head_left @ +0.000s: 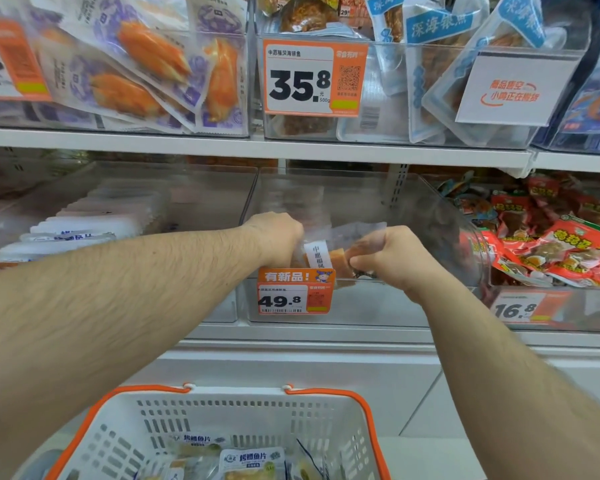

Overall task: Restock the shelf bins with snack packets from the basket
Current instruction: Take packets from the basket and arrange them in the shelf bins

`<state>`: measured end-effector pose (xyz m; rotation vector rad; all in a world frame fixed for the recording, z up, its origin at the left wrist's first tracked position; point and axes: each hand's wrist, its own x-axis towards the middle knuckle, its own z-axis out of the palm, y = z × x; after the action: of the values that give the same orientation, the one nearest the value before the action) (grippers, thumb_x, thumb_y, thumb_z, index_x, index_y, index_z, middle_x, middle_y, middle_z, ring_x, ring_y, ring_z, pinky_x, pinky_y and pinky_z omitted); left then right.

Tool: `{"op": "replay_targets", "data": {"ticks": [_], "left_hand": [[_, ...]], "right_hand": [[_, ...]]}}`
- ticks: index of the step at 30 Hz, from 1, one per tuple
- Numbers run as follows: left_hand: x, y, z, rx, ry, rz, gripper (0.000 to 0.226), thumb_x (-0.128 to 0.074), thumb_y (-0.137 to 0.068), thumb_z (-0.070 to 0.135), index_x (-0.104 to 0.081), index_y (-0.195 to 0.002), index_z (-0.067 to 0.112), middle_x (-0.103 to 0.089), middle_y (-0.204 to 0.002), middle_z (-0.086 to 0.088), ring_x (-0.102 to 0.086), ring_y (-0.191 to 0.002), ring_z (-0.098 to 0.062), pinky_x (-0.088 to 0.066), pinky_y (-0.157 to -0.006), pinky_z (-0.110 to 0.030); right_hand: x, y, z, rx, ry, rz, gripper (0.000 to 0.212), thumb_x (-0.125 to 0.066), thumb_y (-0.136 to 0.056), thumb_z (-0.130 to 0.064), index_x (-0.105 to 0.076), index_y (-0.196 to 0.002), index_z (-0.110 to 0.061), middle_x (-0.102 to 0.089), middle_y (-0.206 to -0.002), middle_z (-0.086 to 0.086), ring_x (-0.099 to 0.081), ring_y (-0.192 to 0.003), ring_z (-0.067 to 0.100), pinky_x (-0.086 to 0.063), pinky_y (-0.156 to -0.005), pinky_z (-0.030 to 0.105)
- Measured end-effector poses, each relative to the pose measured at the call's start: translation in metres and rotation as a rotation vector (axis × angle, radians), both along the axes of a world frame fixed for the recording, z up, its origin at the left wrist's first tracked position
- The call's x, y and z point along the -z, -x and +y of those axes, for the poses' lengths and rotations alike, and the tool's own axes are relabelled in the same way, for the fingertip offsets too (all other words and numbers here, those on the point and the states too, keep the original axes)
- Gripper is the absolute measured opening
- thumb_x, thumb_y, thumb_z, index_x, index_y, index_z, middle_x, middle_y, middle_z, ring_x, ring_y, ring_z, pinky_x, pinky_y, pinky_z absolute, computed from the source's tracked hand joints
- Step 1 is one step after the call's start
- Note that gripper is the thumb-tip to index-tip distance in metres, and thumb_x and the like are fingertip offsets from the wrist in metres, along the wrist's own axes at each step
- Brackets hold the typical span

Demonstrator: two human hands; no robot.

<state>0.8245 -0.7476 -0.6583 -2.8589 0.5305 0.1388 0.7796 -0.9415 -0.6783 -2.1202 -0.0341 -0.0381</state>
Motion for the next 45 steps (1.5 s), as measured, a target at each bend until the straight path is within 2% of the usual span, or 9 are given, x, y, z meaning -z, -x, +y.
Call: {"op": "replay_targets", "data": {"ticks": [6,12,17,19,23,29,34,40,45], "left_hand": [[-0.008,-0.005,0.004,0.01,0.0,0.089,0.01,-0.069,-0.081,0.011,-0.061,-0.084,0.015,-0.066,-0.089,-0.003,-0.055,-0.068,-0.015,-0.039,-0.052,-0.024],[-0.021,-0.008,0.01,0.035,0.087,0.177,0.029,-0.081,-0.077,0.015,-0.064,-0.1,0.018,-0.065,-0.095,0.001,-0.062,-0.087,-0.016,-0.051,-0.07,-0.026],[-0.024,-0.002,0.013,0.133,0.256,0.05,0.02,-0.068,-0.08,0.007,-0.062,-0.091,0.023,-0.061,-0.09,0.008,-0.061,-0.085,-0.013,-0.053,-0.072,-0.028],[-0.027,0.005,0.015,0.166,0.306,0.06,0.003,-0.068,-0.083,0.02,-0.066,-0.085,0.022,-0.064,-0.08,0.01,-0.061,-0.077,-0.01,-0.052,-0.07,-0.027],[-0.023,0.014,0.013,0.134,0.165,0.27,0.029,-0.06,-0.092,0.051,-0.073,-0.094,0.025,-0.072,-0.088,0.009,-0.067,-0.081,-0.008,-0.054,-0.075,-0.026],[-0.008,0.013,0.002,0.09,0.265,0.323,0.018,-0.058,-0.097,0.038,-0.07,-0.094,0.025,-0.069,-0.09,0.01,-0.062,-0.081,-0.006,-0.046,-0.071,-0.02],[-0.027,0.012,0.007,0.201,0.008,0.138,0.012,-0.062,-0.095,0.027,-0.069,-0.093,0.018,-0.068,-0.08,0.008,-0.063,-0.073,-0.009,-0.05,-0.068,-0.026],[-0.034,0.02,0.023,0.254,-0.364,0.017,0.007,-0.063,-0.091,0.03,-0.066,-0.085,0.031,-0.063,-0.083,0.011,-0.054,-0.074,-0.013,-0.05,-0.076,-0.031],[-0.024,0.022,0.021,0.234,-0.46,0.034,0.029,-0.054,-0.094,0.019,-0.049,-0.066,0.025,-0.048,-0.067,0.011,-0.039,-0.063,-0.007,-0.036,-0.092,-0.036]], "right_hand": [[-0.015,0.003,0.002,-0.175,0.141,0.199,0.022,-0.067,-0.082,-0.002,-0.079,-0.076,-0.019,-0.075,-0.077,0.0,-0.065,-0.063,0.01,-0.051,-0.058,0.026],[-0.023,-0.005,0.001,-0.164,0.209,0.099,0.019,-0.069,-0.085,-0.005,-0.075,-0.07,-0.014,-0.073,-0.073,0.0,-0.06,-0.061,0.011,-0.044,-0.058,0.022],[-0.023,-0.009,0.001,-0.181,0.381,0.166,0.015,-0.067,-0.091,-0.016,-0.077,-0.08,-0.021,-0.074,-0.076,-0.007,-0.062,-0.064,0.011,-0.047,-0.065,0.029],[-0.021,-0.007,0.002,-0.189,0.369,0.199,0.016,-0.065,-0.093,-0.015,-0.076,-0.083,-0.021,-0.074,-0.072,-0.007,-0.066,-0.064,0.01,-0.047,-0.059,0.027],[-0.021,-0.004,0.003,-0.199,0.282,0.252,0.016,-0.062,-0.096,-0.014,-0.076,-0.089,-0.018,-0.076,-0.078,-0.002,-0.073,-0.073,0.013,-0.058,-0.07,0.032],[-0.015,-0.003,0.01,-0.208,0.155,0.243,0.014,-0.062,-0.096,-0.008,-0.076,-0.092,-0.007,-0.074,-0.08,0.005,-0.069,-0.067,0.012,-0.062,-0.075,0.034],[-0.012,-0.008,0.011,-0.203,0.127,0.254,0.011,-0.067,-0.094,-0.015,-0.077,-0.091,-0.014,-0.077,-0.085,0.002,-0.074,-0.085,0.016,-0.058,-0.085,0.037],[-0.008,-0.009,0.023,-0.18,0.272,0.185,0.009,-0.071,-0.085,-0.01,-0.078,-0.08,-0.013,-0.074,-0.069,-0.001,-0.062,-0.061,0.012,-0.049,-0.056,0.024],[-0.008,-0.009,0.032,-0.223,0.316,0.248,0.016,-0.065,-0.09,-0.009,-0.079,-0.082,-0.01,-0.076,-0.076,0.01,-0.072,-0.074,0.018,-0.061,-0.071,0.029]]}}
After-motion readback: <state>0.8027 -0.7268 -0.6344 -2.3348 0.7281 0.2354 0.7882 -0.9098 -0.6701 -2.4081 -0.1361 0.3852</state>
